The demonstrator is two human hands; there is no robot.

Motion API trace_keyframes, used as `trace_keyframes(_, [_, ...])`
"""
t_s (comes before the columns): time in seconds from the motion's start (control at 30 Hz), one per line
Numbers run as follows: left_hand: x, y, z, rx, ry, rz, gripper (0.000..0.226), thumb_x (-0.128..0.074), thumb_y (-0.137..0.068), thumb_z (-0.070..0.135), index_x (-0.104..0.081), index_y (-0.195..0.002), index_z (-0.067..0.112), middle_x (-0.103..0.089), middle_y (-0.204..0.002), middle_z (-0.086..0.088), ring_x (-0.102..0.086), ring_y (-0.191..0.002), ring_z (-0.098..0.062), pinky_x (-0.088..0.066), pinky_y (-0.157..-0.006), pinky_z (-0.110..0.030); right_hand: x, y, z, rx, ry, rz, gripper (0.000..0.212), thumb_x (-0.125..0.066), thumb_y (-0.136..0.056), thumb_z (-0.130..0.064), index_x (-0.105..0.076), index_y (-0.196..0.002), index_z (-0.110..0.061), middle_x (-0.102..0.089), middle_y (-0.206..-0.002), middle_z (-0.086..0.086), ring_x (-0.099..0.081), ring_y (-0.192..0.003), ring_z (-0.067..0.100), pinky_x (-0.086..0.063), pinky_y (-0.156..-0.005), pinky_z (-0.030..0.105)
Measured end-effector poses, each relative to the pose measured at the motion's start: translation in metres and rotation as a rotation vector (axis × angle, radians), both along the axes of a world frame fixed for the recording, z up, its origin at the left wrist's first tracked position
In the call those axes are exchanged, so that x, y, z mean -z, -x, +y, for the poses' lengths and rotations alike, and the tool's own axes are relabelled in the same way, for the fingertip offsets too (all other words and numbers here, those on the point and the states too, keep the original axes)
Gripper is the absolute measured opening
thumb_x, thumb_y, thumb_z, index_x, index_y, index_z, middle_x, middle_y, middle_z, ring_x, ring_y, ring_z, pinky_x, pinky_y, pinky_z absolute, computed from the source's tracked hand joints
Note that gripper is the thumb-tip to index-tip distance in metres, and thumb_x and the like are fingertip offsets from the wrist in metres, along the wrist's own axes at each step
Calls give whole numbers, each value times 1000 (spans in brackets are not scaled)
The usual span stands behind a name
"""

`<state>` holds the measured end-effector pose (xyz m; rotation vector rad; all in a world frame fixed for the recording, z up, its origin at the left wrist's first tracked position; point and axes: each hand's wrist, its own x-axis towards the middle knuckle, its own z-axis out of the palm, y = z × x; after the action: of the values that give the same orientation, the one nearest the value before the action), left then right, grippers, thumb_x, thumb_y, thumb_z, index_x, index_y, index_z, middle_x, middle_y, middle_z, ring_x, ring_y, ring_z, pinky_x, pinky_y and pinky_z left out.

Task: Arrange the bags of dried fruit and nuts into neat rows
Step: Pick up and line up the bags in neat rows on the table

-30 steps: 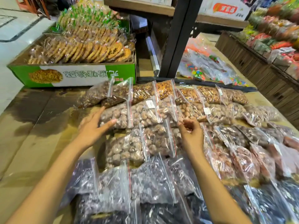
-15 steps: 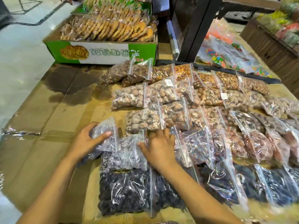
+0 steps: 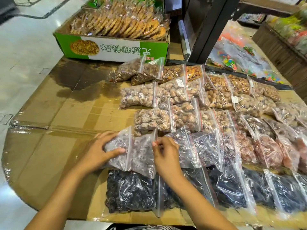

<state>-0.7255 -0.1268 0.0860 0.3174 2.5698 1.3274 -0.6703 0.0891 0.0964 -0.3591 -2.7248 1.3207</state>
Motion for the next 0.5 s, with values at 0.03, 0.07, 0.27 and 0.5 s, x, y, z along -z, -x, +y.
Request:
trace_keyframes(0.03, [2,-2,3,54,105,87,94,-37,-52,97,-45,-125,39,-40,-130,19,-39,-118,-3,-34,-100,-34,3,-4,4,1,-7,5,24,-53,-91,-21,-43,-74,-36,-50,-79,-8,-51,-84,22,-46,-78,43])
trace_keyframes(0.07, [3,-3,6,79,154,152,95,-26,-57,97,-41,-130,36,-38,-130,18,-36,-121,-6,-32,-101,-36,6,-7,8,6,-31,9,25,-53,-90,-19,-43,-74,-36,-50,-79,-8,-50,-84,22,-46,-77,43])
trace_keyframes(0.27, [24,-7,0,-203,61,162,92,-19,-75,87,-43,-140,27,-44,-142,2,-40,-131,-21,-33,-107,-51,6,-5,18,-38,-129,-1,23,-57,-90,-18,-45,-73,-28,-47,-72,-10,-47,-80,20,-39,-74,36])
trace_keyframes(0.5, [35,0,3,-236,-137,131,75,-33,-79,83,-64,-105,19,-64,-100,1,-58,-98,-22,-46,-87,-48,-10,-13,21,21,299,-3,22,-58,-90,-12,-50,-70,-17,-44,-54,-9,-39,-47,0,-32,-50,12])
